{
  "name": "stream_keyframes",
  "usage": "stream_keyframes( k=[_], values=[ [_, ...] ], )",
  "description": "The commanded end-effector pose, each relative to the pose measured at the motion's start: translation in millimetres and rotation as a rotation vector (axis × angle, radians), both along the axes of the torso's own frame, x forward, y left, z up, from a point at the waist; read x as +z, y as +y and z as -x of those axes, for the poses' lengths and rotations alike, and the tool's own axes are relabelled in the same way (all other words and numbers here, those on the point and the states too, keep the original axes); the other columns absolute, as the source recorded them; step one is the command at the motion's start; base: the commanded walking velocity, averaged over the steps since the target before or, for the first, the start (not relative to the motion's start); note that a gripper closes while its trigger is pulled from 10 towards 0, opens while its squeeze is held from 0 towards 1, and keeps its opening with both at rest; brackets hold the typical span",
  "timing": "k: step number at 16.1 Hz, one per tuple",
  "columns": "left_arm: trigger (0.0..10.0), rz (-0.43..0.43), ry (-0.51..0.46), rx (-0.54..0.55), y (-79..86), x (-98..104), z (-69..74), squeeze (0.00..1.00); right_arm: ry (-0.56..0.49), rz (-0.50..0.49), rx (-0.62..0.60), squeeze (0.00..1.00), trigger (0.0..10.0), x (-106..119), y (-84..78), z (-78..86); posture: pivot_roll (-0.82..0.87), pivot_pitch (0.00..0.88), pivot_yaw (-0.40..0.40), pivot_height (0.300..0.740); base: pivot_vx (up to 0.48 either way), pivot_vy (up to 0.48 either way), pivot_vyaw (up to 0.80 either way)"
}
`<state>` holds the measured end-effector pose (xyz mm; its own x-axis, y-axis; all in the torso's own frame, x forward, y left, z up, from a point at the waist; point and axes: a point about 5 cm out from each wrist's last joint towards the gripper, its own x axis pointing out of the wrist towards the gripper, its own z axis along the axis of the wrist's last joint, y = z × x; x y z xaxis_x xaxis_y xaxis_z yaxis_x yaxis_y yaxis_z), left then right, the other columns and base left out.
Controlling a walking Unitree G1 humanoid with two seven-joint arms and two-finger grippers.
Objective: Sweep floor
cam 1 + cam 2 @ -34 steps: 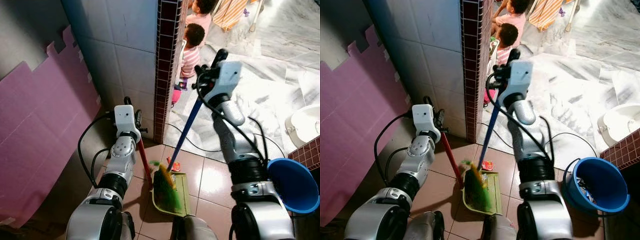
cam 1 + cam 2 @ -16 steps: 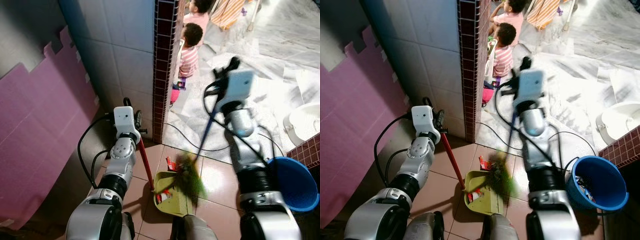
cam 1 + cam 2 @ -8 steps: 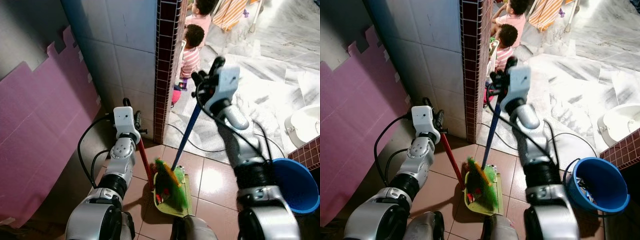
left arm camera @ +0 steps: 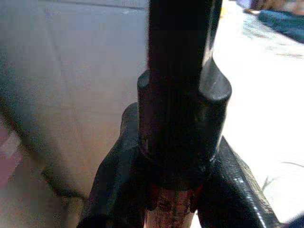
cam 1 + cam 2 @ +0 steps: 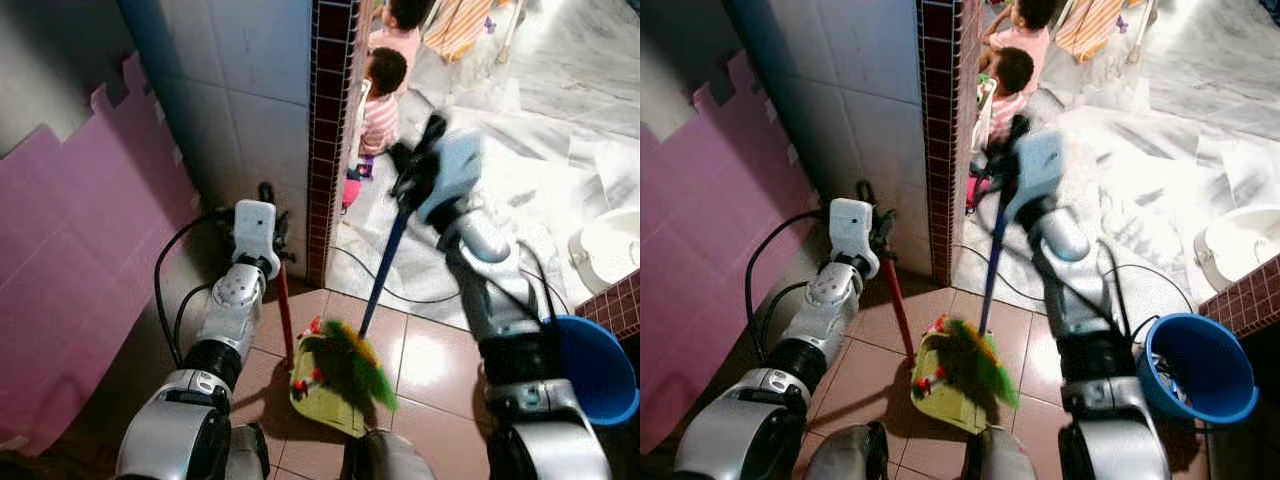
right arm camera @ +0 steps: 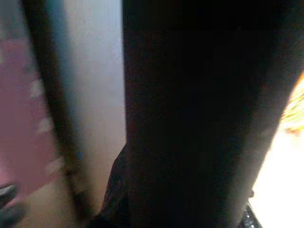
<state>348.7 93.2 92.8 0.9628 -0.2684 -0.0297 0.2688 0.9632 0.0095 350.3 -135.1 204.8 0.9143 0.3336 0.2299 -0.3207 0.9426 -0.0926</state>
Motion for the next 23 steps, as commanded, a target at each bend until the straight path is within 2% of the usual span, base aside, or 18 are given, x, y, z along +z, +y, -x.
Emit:
stream_keyframes(
  k=[1, 2, 3, 5, 6, 8, 9, 11, 12, 13, 14, 15, 16, 18, 19, 20, 21, 23],
  values=[
    [10.0, -0.053, -0.071, -0.061, -1.1, 12.3, -2.6, 0.00, -0.137, 0.020, -0.057, 0.00, 10.0, 27.3, -6.1, -2.2, -0.08, 0.101, 0.014, 0.740, 0.000, 0.000, 0.00],
    [10.0, -0.066, -0.082, -0.083, -2.8, 14.6, -2.6, 0.00, -0.150, 0.014, -0.080, 0.00, 10.0, 30.7, -8.6, -3.8, -0.08, 0.101, 0.014, 0.740, 0.000, 0.000, 0.00],
    [10.0, -0.161, -0.134, -0.151, -5.4, 22.7, -3.0, 0.00, -0.164, 0.007, -0.111, 0.00, 10.0, 36.7, -12.1, -7.9, -0.08, 0.103, 0.016, 0.740, 0.000, 0.000, 0.00],
    [10.0, -0.245, -0.169, -0.176, -1.8, 29.5, -3.5, 0.00, -0.204, 0.022, -0.156, 0.00, 10.0, 42.7, -14.5, -10.9, -0.07, 0.105, 0.023, 0.740, 0.000, 0.000, 0.00],
    [10.0, -0.255, -0.173, -0.187, 0.1, 31.8, -3.1, 0.00, -0.211, 0.023, -0.162, 0.00, 10.0, 43.8, -14.6, -12.2, -0.07, 0.105, 0.023, 0.740, 0.000, 0.000, 0.00],
    [10.0, -0.336, -0.200, -0.215, 6.9, 36.3, 0.0, 0.00, -0.198, 0.042, -0.164, 0.00, 10.0, 35.5, -9.8, -17.2, -0.07, 0.108, 0.029, 0.740, 0.000, 0.000, 0.00],
    [10.0, -0.342, -0.203, -0.218, 8.1, 36.7, 0.5, 0.00, -0.191, 0.045, -0.159, 0.00, 10.0, 32.7, -8.1, -17.9, -0.06, 0.109, 0.029, 0.740, 0.000, 0.000, 0.00],
    [10.0, -0.362, -0.209, -0.133, 20.5, 37.0, -1.7, 0.00, -0.133, 0.060, -0.087, 0.00, 10.0, 13.2, 6.7, -18.6, -0.05, 0.109, 0.027, 0.740, 0.000, 0.000, 0.00],
    [10.0, -0.340, -0.225, -0.006, 31.5, 40.0, -5.3, 0.00, -0.090, 0.067, -0.031, 0.00, 10.0, 1.1, 15.5, -16.6, -0.05, 0.109, 0.027, 0.740, 0.000, 0.000, 0.00],
    [10.0, -0.257, -0.196, 0.054, 35.4, 38.4, -5.6, 0.00, -0.064, 0.073, 0.007, 0.00, 10.0, -6.5, 19.9, -14.5, -0.05, 0.109, 0.025, 0.740, 0.000, 0.000, 0.00],
    [10.0, -0.216, -0.179, 0.069, 36.0, 37.0, -5.5, 0.00, -0.051, 0.076, 0.022, 0.00, 10.0, -9.3, 21.4, -13.6, -0.05, 0.109, 0.025, 0.740, 0.000, 0.000, 0.00],
    [10.0, -0.130, -0.131, 0.112, 38.0, 31.0, -5.1, 0.00, 0.010, 0.098, 0.079, 0.00, 10.0, -20.8, 26.6, -10.3, -0.06, 0.108, 0.025, 0.740, 0.000, 0.000, 0.00],
    [10.0, -0.106, -0.117, 0.121, 37.3, 27.8, -4.4, 0.00, 0.031, 0.115, 0.095, 0.00, 10.0, -25.5, 27.2, -8.1, -0.06, 0.108, 0.025, 0.740, 0.000, 0.000, 0.00],
    [10.0, -0.081, -0.095, 0.141, 32.5, 24.0, -3.0, 0.00, -0.010, 0.108, 0.055, 0.00, 10.0, -22.4, 20.7, -7.2, -0.07, 0.108, 0.025, 0.740, 0.000, 0.000, 0.00],
    [10.0, -0.086, -0.135, 0.161, 30.3, 28.8, -2.2, 0.00, -0.093, 0.119, -0.046, 0.00, 10.0, -11.2, 9.4, -7.4, -0.07, 0.100, 0.021, 0.740, 0.000, 0.000, 0.00],
    [10.0, -0.074, -0.157, 0.177, 30.3, 32.4, -1.5, 0.00, -0.135, 0.105, -0.099, 0.00, 10.0, -4.2, 3.0, -6.8, -0.07, 0.098, 0.020, 0.740, 0.000, 0.000, 0.00],
    [10.0, -0.055, -0.186, 0.199, 29.5, 38.1, 1.2, 0.00, -0.192, 0.071, -0.138, 0.00, 10.0, 6.3, -2.7, -3.4, -0.07, 0.093, 0.016, 0.740, 0.000, 0.000, 0.00],
    [10.0, -0.033, -0.199, 0.212, 27.8, 41.4, 6.2, 0.00, -0.223, 0.022, -0.163, 0.00, 10.0, 13.1, -5.4, 0.4, -0.06, 0.090, 0.014, 0.740, 0.000, 0.000, 0.00]
  ],
)
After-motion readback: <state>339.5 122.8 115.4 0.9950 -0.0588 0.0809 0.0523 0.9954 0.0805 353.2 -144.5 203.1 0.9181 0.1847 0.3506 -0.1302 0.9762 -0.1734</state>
